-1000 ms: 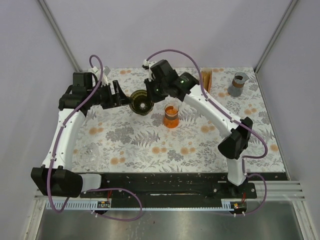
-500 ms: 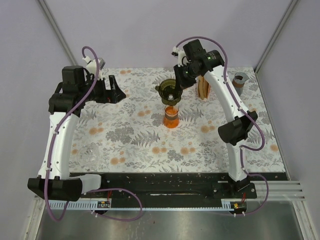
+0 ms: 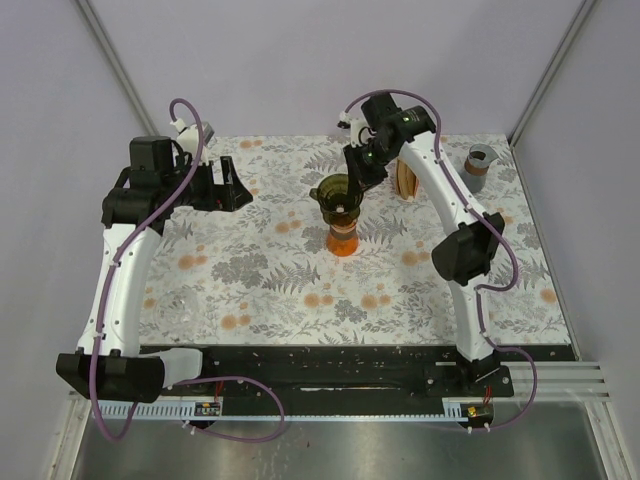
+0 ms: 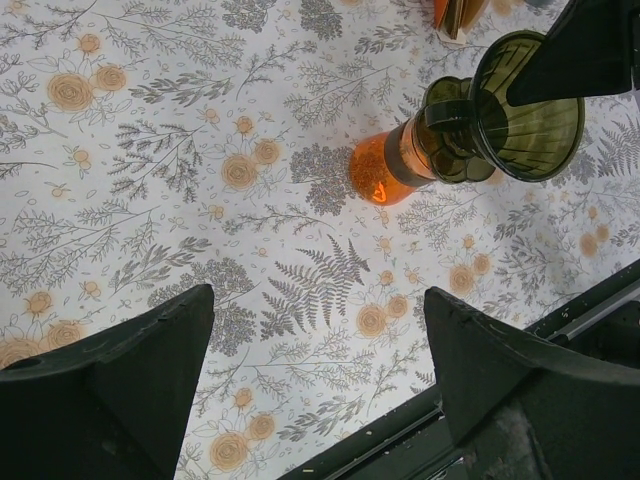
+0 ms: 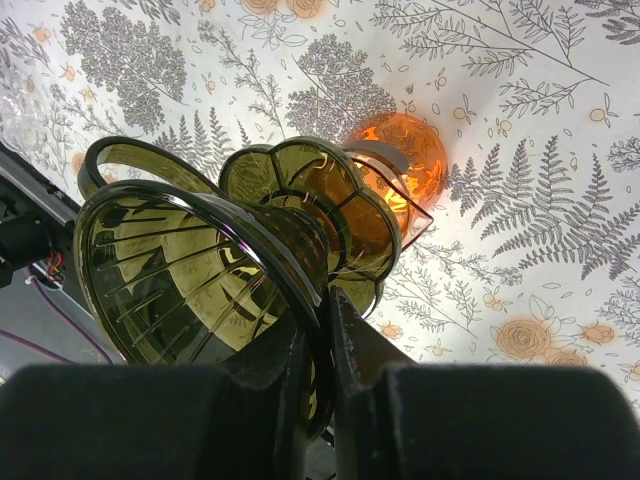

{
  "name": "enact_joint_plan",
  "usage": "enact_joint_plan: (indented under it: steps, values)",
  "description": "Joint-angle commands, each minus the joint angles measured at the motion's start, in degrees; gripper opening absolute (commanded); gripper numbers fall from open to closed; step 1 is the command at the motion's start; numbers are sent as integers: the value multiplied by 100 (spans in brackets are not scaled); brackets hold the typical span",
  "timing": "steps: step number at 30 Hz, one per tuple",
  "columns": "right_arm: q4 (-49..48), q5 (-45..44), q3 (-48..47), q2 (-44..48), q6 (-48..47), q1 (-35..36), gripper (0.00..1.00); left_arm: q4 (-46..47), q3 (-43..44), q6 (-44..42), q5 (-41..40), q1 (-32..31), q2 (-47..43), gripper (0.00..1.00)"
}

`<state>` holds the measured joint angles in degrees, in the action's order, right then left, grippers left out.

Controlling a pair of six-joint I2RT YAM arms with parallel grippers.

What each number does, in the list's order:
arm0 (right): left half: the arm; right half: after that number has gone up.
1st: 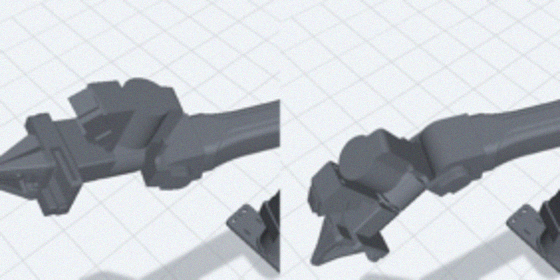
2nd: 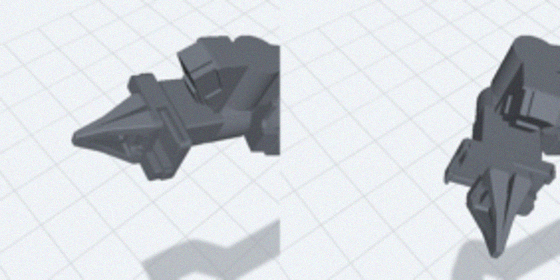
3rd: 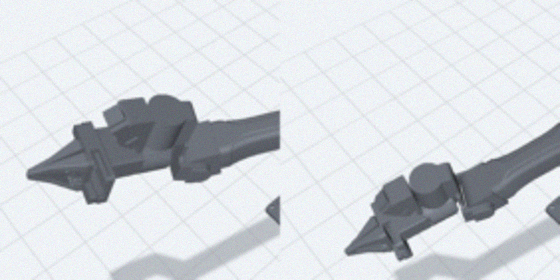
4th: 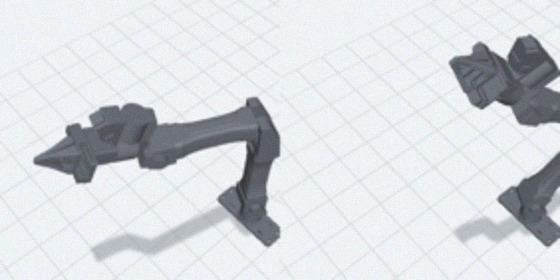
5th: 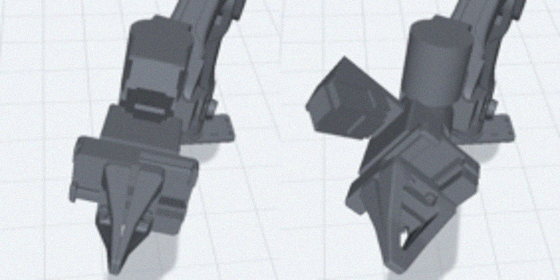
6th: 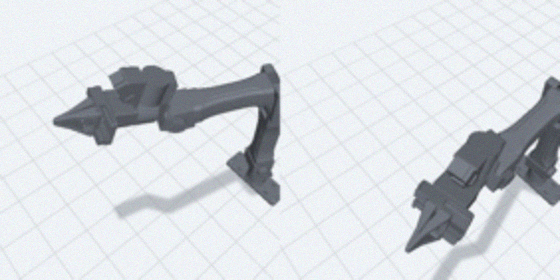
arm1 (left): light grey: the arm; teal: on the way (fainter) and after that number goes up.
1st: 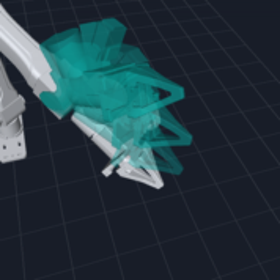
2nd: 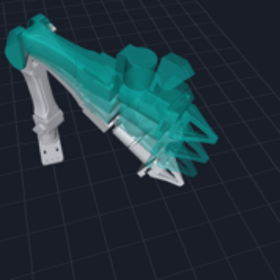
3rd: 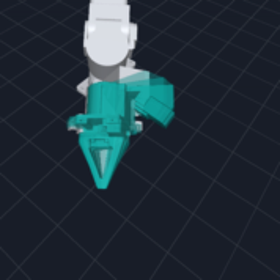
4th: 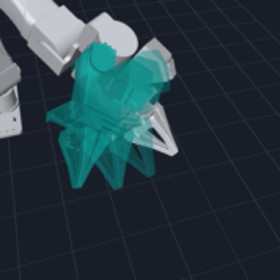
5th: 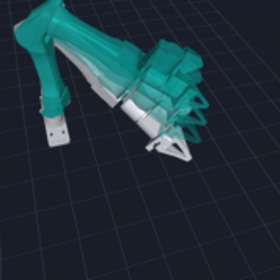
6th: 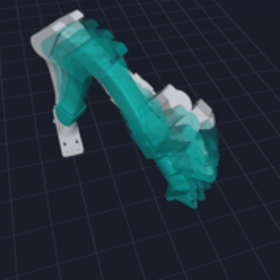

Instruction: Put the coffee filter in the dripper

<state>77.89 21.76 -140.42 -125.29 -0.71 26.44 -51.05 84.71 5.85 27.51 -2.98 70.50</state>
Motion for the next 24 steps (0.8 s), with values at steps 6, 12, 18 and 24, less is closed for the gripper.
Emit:
enact_joint_plan:
  steps: [6,12,18,24]
  values:
    - [754,312,120,-223,-202,-112,0,209,-86,-101,-114,35,-124,89]
    - [737,250,24,-355,-201,-121,0,201,-77,-119,-114,35,-115,89]
    - [745,118,137,-373,-210,-147,1,218,-112,-119,-123,35,-133,89]
    - [737,74,243,-197,-210,-156,22,218,-103,-136,-132,35,-133,89]
